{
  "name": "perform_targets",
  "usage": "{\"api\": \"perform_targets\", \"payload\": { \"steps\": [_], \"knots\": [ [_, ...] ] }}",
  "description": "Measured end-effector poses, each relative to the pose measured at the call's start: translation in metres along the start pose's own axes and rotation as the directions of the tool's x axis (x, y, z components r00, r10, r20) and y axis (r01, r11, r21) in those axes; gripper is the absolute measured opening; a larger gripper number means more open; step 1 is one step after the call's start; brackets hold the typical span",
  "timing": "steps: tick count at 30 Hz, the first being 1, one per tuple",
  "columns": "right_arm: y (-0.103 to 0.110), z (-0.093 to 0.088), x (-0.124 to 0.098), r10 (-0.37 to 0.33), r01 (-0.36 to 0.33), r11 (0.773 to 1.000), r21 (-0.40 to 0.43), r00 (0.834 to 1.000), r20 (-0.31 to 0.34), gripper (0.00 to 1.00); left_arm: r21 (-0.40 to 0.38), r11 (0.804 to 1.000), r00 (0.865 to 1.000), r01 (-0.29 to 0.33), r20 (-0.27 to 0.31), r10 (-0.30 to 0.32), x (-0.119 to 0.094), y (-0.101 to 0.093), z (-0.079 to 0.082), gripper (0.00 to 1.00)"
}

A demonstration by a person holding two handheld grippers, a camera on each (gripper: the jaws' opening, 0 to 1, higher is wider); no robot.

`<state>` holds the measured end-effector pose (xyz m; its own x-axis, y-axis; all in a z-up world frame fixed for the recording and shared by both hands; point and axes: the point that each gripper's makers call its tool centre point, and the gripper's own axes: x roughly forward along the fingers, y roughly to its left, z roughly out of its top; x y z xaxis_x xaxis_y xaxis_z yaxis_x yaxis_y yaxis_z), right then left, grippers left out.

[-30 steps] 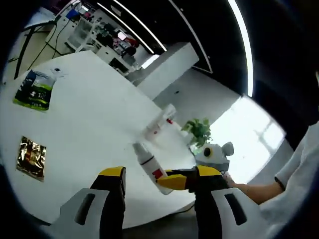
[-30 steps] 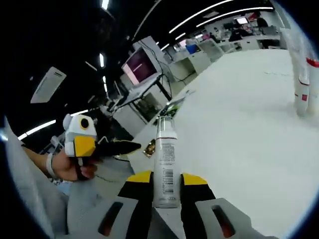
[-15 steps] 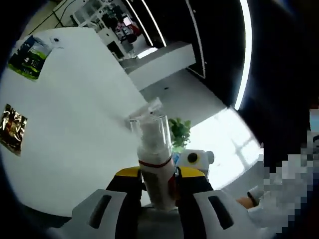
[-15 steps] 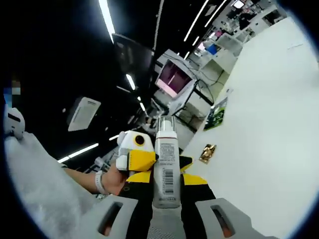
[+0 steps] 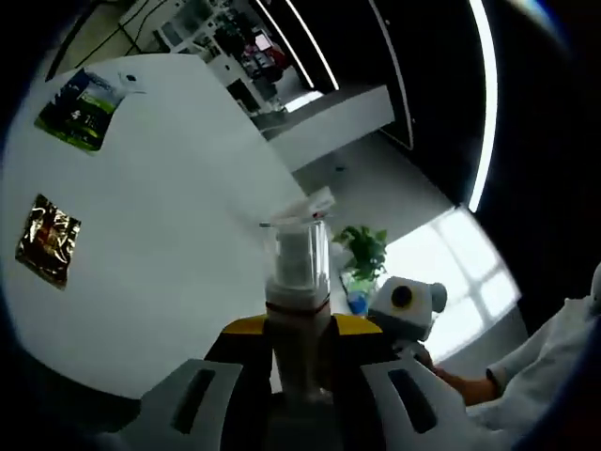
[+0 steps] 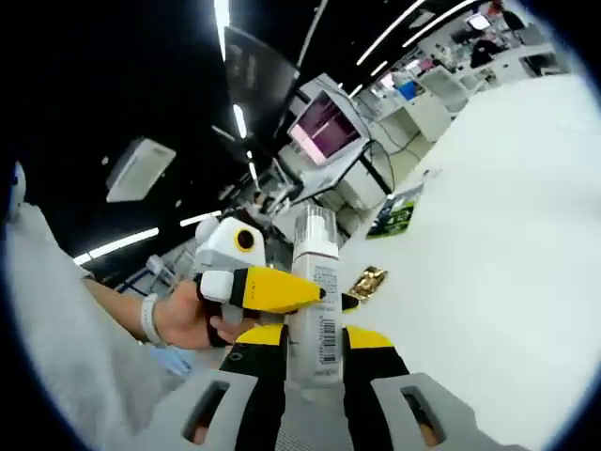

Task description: Arrange the skincare products in the storage area until every visible bottle or jar stands upright without overlapping.

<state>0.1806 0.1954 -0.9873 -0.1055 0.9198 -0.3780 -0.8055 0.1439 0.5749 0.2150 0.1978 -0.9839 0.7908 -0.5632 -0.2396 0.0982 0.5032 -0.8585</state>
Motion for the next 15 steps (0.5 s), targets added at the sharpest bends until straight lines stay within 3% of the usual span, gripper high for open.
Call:
{"api": "perform_targets", "payload": {
  "steps": [4,7,10,11,15],
  "knots": [
    [0.0,-0.005,0.008,-0.058,0.051,0.996,-0.078,0.995,-0.087,0.22,0.013,0.999,0.999,-0.046,0.002,0.046,0.0,0.007,0.0,0.19],
    [-0.004,-0.01,0.013,-0.114,0.099,0.988,-0.117,0.985,-0.128,0.21,0.004,0.998,0.998,-0.057,0.003,0.057,0.0,0.01,0.0,0.19],
    [-0.018,-0.017,0.016,-0.238,0.202,0.958,-0.205,0.956,-0.174,0.16,0.022,0.995,0.995,-0.098,0.015,0.098,-0.001,0.018,0.002,0.19],
    [-0.016,-0.015,0.019,-0.235,0.195,0.954,-0.226,0.959,-0.162,0.16,0.011,0.995,0.995,-0.096,0.012,0.096,-0.001,0.017,0.002,0.19],
    [-0.017,-0.015,0.015,-0.209,0.182,0.971,-0.157,0.962,-0.174,0.14,0.004,0.996,0.996,-0.09,0.008,0.09,0.0,0.017,0.001,0.19]
  ]
}}
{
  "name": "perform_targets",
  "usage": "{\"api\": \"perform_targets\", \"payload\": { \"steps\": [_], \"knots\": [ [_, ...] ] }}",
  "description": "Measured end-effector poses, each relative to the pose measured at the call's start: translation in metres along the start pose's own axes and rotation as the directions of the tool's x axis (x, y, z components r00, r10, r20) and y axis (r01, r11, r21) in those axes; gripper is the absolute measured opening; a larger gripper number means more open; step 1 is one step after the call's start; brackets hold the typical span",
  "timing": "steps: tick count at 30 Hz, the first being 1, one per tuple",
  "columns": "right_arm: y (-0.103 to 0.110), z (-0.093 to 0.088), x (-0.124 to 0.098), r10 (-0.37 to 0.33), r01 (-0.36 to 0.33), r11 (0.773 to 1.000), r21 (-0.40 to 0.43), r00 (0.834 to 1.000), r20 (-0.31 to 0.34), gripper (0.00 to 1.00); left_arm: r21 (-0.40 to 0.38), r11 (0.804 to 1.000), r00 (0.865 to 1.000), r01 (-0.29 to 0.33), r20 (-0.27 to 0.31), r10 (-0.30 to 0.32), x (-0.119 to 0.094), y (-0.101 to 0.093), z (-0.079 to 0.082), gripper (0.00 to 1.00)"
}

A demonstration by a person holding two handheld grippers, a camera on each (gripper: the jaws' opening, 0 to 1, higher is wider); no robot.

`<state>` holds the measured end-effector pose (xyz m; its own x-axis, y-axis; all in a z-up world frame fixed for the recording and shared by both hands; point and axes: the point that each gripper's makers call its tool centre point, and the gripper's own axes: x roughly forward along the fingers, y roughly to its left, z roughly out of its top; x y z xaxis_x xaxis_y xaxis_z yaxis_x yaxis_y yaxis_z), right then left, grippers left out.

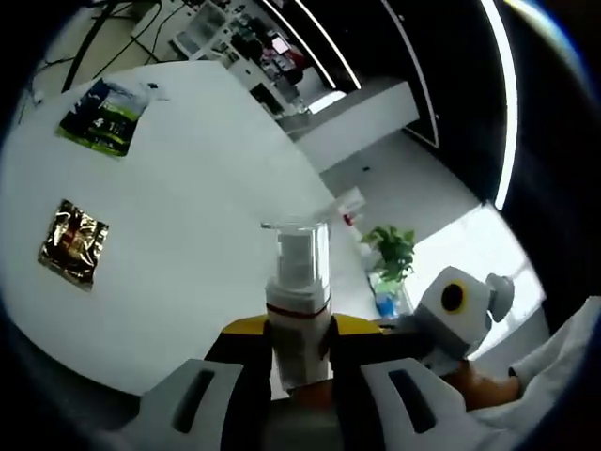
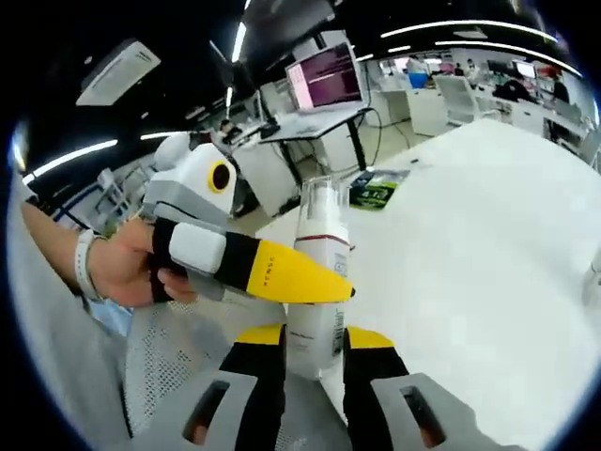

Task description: Arrange the skincare products in the storage area until every visible bottle or jar stands upright without overlapping.

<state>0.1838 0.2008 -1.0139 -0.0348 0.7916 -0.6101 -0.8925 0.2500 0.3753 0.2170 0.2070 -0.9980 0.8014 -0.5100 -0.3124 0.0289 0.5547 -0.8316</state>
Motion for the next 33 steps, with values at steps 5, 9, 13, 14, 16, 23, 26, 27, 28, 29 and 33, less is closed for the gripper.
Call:
{"api": "perform_targets", "payload": {
  "steps": [5,9,13,14,16,23,26,27,28,29,33],
  "knots": [
    [0.011,0.003,-0.002,0.154,-0.177,0.956,0.234,0.982,0.111,0.14,0.065,0.997,0.999,0.033,-0.002,-0.033,-0.001,-0.006,-0.001,0.19],
    [0.015,0.004,-0.008,0.243,-0.296,0.894,0.336,0.951,0.191,0.14,0.079,0.994,0.998,0.07,-0.002,-0.07,0.0,-0.012,-0.001,0.18],
    [0.022,0.006,-0.018,0.34,-0.408,0.851,0.33,0.908,0.245,0.14,0.041,0.988,0.989,0.147,-0.036,-0.145,0.001,-0.024,-0.007,0.19],
    [0.022,0.006,-0.021,0.36,-0.43,0.837,0.338,0.898,0.252,0.14,0.03,0.986,0.986,0.163,-0.044,-0.162,0.001,-0.028,-0.009,0.19],
    [0.017,0.006,-0.023,0.355,-0.425,0.839,0.339,0.9,0.251,0.14,0.04,0.985,0.984,0.169,-0.063,-0.166,0.003,-0.03,-0.013,0.19],
    [0.02,0.002,-0.019,0.354,-0.394,0.888,0.236,0.915,0.194,0.15,0.107,0.984,0.987,0.144,-0.083,-0.136,0.001,-0.029,-0.016,0.18],
    [0.018,0.001,-0.017,0.329,-0.354,0.926,0.132,0.928,0.175,0.16,0.176,0.979,0.992,0.107,-0.083,-0.094,0.001,-0.024,-0.016,0.17],
    [0.017,0.0,-0.018,0.321,-0.339,0.936,0.098,0.933,0.161,0.16,0.192,0.976,0.993,0.102,-0.085,-0.087,0.001,-0.024,-0.017,0.17],
    [0.017,0.0,-0.019,0.319,-0.336,0.937,0.092,0.935,0.157,0.16,0.228,0.969,0.993,0.09,-0.094,-0.07,0.001,-0.022,-0.018,0.17],
    [0.017,0.0,-0.021,0.325,-0.343,0.933,0.107,0.933,0.154,0.16,0.245,0.967,0.994,0.071,-0.098,-0.048,0.0,-0.02,-0.019,0.17],
    [0.005,-0.006,-0.029,0.287,-0.298,0.951,0.086,0.95,0.126,0.23,0.318,0.948,0.995,0.009,-0.101,0.024,0.001,-0.011,-0.021,0.17]
  ]
}}
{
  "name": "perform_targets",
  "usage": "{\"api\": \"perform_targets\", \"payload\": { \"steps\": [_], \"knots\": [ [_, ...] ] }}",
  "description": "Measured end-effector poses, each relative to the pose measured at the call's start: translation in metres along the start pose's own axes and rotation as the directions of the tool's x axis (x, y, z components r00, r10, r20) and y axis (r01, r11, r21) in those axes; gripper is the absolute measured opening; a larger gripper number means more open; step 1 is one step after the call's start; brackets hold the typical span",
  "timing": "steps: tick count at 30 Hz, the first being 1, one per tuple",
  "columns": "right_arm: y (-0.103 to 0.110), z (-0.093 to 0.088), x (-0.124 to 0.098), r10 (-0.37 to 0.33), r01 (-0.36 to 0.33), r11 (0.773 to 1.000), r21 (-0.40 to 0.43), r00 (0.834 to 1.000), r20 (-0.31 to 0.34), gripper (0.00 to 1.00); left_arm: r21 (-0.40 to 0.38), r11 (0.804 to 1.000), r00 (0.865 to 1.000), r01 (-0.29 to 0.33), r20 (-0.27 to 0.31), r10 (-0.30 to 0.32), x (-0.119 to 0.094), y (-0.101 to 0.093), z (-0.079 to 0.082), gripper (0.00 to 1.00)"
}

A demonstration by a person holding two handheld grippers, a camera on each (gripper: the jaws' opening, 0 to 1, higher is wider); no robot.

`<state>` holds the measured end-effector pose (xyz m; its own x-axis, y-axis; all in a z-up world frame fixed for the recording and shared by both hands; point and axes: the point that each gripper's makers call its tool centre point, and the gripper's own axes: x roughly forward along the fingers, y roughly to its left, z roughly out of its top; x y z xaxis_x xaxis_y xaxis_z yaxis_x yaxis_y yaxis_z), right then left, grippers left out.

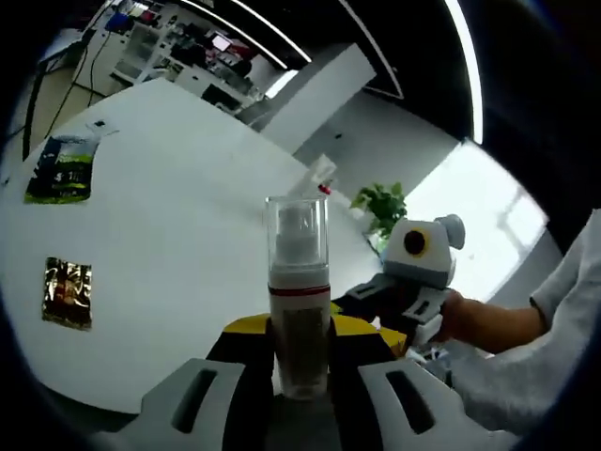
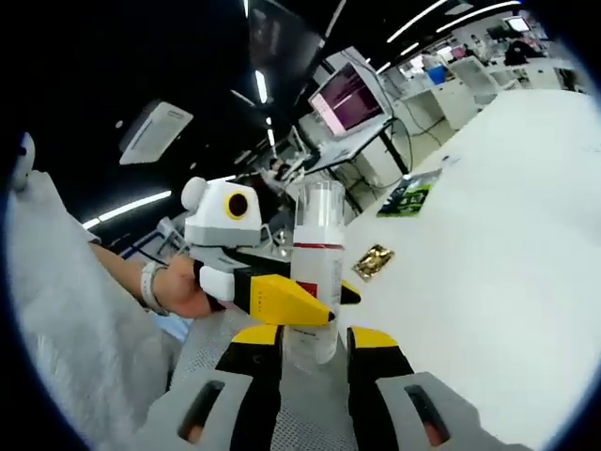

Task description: Arrange the skincare products in the storage area until every visible bottle or jar stands upright without overlapping.

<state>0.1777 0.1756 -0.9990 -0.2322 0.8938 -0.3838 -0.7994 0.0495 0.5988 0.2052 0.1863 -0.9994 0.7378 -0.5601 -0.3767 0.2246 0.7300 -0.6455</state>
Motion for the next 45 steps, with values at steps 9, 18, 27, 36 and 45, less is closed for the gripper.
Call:
{"api": "perform_targets", "payload": {
  "steps": [9,18,27,36,45],
  "knots": [
    [-0.002,0.022,-0.016,-0.039,0.038,0.999,0.011,0.996,0.081,0.25,0.173,0.983,0.988,-0.065,-0.124,0.087,0.007,0.004,-0.024,0.17],
    [-0.006,0.024,0.008,-0.12,0.116,0.99,0.081,0.992,0.045,0.16,0.257,0.964,0.978,-0.071,-0.173,0.118,0.01,0.001,-0.035,0.17],
    [-0.013,0.015,0.009,-0.162,0.155,0.972,0.176,0.986,0.028,0.11,0.312,0.944,0.971,-0.102,-0.176,0.163,0.01,0.004,-0.037,0.17],
    [-0.02,0.022,-0.001,-0.227,0.22,0.97,0.107,0.972,0.058,0.1,0.445,0.891,0.974,-0.095,-0.144,0.176,0.014,0.003,-0.033,0.22],
    [-0.047,0.039,-0.03,-0.298,0.287,0.952,0.104,0.949,0.106,0.1,0.527,0.839,0.954,-0.135,-0.159,0.254,0.01,0.015,-0.033,0.41]
  ]
}}
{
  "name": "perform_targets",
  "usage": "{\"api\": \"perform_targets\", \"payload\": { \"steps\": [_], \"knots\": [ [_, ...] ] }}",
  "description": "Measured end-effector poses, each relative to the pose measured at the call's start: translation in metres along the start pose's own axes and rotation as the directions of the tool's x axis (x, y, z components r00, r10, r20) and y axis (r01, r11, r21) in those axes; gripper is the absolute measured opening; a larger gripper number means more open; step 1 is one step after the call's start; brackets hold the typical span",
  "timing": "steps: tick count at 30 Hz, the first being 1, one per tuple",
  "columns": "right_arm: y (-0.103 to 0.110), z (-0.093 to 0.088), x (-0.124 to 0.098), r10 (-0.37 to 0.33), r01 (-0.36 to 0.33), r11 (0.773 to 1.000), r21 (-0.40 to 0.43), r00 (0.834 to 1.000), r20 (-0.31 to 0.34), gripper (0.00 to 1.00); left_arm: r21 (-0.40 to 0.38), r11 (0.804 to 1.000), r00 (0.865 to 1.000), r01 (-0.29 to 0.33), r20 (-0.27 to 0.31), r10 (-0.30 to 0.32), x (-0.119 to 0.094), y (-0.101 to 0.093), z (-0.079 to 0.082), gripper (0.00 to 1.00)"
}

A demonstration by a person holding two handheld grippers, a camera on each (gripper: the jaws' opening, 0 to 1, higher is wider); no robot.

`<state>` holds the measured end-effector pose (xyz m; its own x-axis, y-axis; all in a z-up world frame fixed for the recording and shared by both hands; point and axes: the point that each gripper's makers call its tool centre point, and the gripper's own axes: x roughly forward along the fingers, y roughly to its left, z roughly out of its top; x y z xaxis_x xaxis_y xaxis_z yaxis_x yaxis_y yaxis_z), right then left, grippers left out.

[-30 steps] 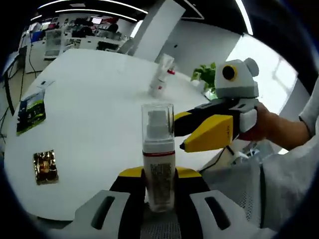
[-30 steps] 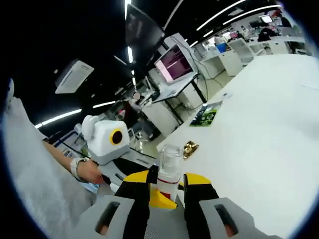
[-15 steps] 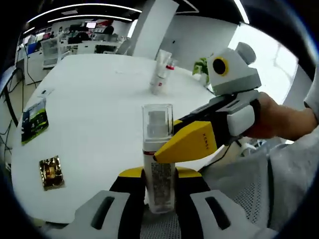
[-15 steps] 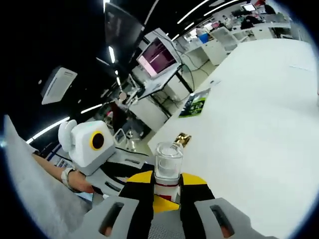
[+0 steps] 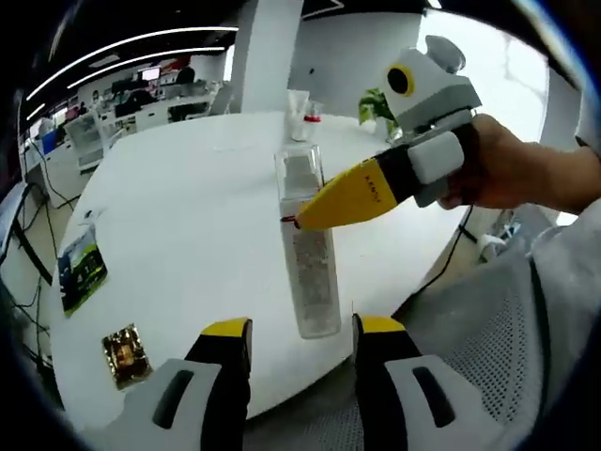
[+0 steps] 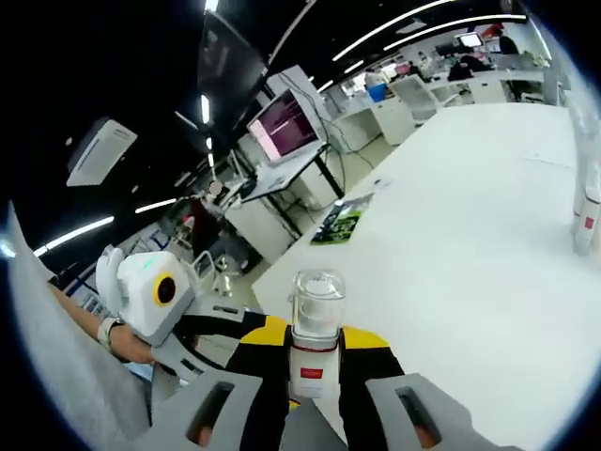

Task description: Arrange the skincare products in the storage area until every visible bottle or jar stands upright without overlapping.

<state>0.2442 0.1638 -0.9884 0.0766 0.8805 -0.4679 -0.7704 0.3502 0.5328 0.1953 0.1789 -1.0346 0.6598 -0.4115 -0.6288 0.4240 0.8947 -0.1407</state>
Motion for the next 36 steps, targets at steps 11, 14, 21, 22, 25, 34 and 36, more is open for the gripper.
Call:
{"api": "perform_targets", "payload": {
  "steps": [11,14,21,22,25,34,36],
  "knots": [
    [-0.062,0.028,-0.036,-0.162,0.165,0.986,-0.023,0.983,0.088,0.11,0.203,0.973,0.987,-0.11,-0.094,0.131,-0.014,0.042,-0.026,0.46],
    [-0.078,0.038,-0.046,-0.204,0.207,0.978,-0.022,0.972,0.114,0.11,0.225,0.971,0.989,-0.085,-0.098,0.109,-0.009,0.03,-0.036,0.45],
    [-0.112,0.053,-0.071,-0.301,0.309,0.951,-0.023,0.939,0.164,0.11,0.309,0.951,0.992,-0.015,-0.114,0.053,-0.002,0.016,-0.041,0.37],
    [-0.119,0.054,-0.075,-0.321,0.328,0.944,-0.017,0.932,0.17,0.11,0.301,0.953,0.989,-0.022,-0.132,0.065,-0.002,0.019,-0.044,0.37],
    [-0.129,0.053,-0.081,-0.358,0.367,0.93,-0.017,0.918,0.172,0.11,0.289,0.957,0.989,-0.034,-0.128,0.074,-0.002,0.022,-0.044,0.37],
    [-0.156,0.059,-0.098,-0.45,0.463,0.886,-0.026,0.873,0.19,0.11,0.293,0.955,0.986,-0.043,-0.143,0.088,-0.002,0.025,-0.048,0.36],
    [-0.162,0.06,-0.099,-0.466,0.479,0.877,-0.029,0.865,0.189,0.11,0.292,0.955,0.985,-0.05,-0.141,0.095,-0.002,0.026,-0.047,0.35]
  ]
}}
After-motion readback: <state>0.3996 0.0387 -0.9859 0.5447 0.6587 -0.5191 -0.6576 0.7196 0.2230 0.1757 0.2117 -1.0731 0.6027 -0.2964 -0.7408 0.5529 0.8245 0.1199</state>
